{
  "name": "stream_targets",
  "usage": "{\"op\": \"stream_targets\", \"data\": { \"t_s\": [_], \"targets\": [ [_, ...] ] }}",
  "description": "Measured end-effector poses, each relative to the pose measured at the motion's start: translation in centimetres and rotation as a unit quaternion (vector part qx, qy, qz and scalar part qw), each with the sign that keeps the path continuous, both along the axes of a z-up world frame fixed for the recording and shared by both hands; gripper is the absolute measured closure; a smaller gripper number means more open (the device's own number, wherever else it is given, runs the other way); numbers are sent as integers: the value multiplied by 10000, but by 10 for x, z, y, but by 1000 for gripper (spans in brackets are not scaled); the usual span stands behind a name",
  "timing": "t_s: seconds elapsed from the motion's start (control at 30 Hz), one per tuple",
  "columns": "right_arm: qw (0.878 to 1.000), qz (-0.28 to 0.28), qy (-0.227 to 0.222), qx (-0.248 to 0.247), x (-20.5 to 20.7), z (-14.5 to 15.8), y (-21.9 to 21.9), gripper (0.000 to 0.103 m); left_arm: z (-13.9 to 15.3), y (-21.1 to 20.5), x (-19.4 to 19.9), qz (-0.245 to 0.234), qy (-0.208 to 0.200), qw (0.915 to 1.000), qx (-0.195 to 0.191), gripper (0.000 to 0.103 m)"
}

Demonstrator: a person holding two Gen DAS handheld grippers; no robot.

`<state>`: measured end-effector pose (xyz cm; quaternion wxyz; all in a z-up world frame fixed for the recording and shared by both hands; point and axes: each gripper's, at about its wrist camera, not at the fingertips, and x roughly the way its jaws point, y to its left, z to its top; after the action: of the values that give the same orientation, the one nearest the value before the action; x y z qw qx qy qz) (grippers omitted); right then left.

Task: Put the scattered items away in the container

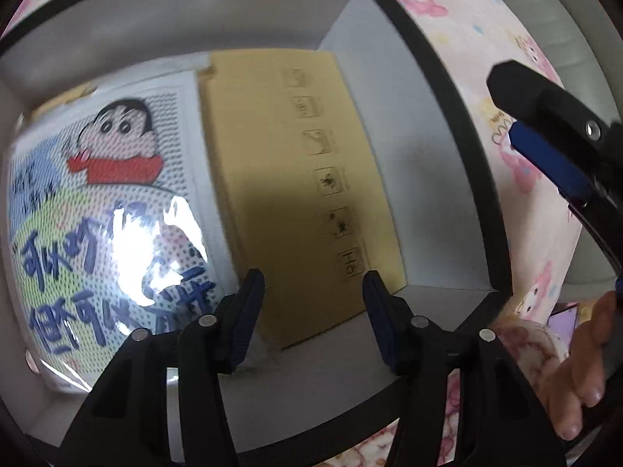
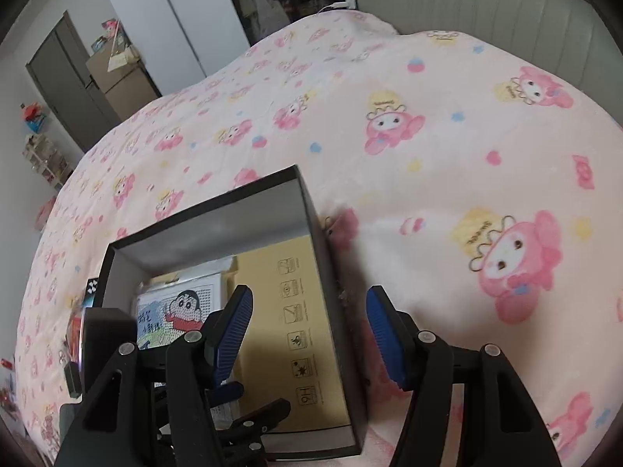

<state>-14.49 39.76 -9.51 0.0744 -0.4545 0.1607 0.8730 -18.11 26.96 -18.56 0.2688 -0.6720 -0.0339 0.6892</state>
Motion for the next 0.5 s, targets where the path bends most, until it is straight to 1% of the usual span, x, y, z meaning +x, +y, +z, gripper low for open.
{"op": "stream_targets", "data": {
  "t_s": [0.03,0.1,0.13,0.17,0.2,0.23,0.3,0.33,0.37,0.4,0.43,0.5],
  "targets": [
    [10000,22,-16,28,1,-3,-1,45,1,-4,0,31,-1,10000,7,61],
    [9999,60,-54,72,1,-5,-4,45,1,-11,-2,93,-53,9999,54,71],
    [9999,72,-79,81,3,-6,-4,45,2,-16,-3,163,-113,9996,193,70],
    [9999,86,-110,81,3,-7,-5,45,4,-21,-2,223,-136,9991,327,69],
    [9998,103,-166,78,1,-10,-6,45,9,-26,-1,253,-95,9987,425,64],
    [9996,129,-221,75,0,-12,-6,45,17,-33,2,293,53,9984,478,53],
    [9993,180,-310,43,-3,-18,-10,45,34,-51,10,416,433,9973,432,45],
    [9993,98,-345,99,-5,-19,-14,43,41,-62,13,500,593,9965,303,45],
    [9989,-9,-355,316,-8,-20,-21,42,46,-73,15,614,711,9955,139,45],
    [9972,-29,-405,634,-13,-21,-31,40,49,-86,16,772,830,9935,-53,46],
    [9933,31,-472,1051,-19,-23,-43,38,51,-95,15,910,907,9915,-205,47],
    [9862,66,-469,1586,-23,-23,-59,38,50,-108,11,1122,1027,9874,-433,48]
  ]
}}
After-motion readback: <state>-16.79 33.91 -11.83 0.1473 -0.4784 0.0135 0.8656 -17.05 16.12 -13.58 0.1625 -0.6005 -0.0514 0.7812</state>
